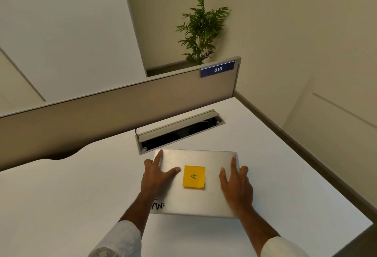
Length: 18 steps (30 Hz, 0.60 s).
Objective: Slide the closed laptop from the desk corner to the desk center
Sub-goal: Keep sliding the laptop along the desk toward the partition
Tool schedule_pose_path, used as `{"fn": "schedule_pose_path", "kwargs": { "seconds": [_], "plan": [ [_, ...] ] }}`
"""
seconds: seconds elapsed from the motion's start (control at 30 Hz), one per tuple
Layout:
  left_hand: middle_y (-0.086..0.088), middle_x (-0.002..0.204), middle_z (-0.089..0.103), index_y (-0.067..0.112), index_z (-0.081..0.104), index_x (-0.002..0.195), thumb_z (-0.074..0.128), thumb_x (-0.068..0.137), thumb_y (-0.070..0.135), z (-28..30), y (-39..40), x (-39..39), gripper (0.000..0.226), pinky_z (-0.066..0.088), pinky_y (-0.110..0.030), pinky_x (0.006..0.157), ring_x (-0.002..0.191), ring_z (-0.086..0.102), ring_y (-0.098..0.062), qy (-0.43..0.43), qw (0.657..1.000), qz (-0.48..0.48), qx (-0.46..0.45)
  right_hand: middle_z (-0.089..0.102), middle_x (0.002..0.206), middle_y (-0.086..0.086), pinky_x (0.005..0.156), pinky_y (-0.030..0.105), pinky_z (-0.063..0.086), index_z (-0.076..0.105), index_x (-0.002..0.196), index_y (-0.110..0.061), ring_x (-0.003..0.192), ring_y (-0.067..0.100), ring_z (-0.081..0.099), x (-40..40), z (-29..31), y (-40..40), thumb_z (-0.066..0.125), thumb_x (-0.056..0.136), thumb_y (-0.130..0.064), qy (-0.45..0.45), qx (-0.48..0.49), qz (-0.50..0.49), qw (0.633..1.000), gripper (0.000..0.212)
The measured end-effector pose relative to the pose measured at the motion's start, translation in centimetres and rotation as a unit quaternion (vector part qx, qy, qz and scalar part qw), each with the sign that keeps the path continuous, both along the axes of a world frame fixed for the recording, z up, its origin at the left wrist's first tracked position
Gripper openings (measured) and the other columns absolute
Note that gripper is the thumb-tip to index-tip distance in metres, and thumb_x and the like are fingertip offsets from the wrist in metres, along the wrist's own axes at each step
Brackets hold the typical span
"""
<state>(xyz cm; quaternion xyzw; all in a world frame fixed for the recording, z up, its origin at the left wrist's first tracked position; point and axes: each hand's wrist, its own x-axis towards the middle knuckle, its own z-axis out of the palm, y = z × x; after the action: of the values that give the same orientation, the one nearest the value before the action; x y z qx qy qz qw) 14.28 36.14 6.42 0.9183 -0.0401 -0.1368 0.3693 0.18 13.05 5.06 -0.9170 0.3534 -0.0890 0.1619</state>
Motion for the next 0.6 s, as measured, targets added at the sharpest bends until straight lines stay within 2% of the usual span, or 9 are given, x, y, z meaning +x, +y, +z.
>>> {"fn": "schedule_pose_path", "kwargs": {
  "seconds": [0.37,0.6],
  "plan": [
    [0.002,0.132,0.037,0.045,0.021,0.152,0.068,0.062,0.083,-0.1,8.7,1.2,0.109,0.052,-0.039,0.092,0.115,0.056,-0.024,-0.007,0.999,0.04,0.001,0.042,0.128,0.01,0.072,0.028,0.06,0.012,0.155,-0.026,0.091,0.018,0.063,3.0,0.1,7.3,0.025,0.096,-0.063,0.002,0.001,0.037,0.999,0.071],
    [0.001,0.134,0.037,0.045,0.021,0.152,0.067,0.06,0.084,0.1,14.0,1.8,0.11,0.053,-0.038,0.09,0.114,0.057,-0.024,-0.009,0.998,0.068,0.007,0.043,0.131,0.01,0.072,0.027,0.06,0.013,0.155,-0.026,0.09,0.017,0.064,5.0,0.0,11.9,0.026,0.095,-0.064,-0.003,0.001,0.068,0.998,0.073]
  ]
}}
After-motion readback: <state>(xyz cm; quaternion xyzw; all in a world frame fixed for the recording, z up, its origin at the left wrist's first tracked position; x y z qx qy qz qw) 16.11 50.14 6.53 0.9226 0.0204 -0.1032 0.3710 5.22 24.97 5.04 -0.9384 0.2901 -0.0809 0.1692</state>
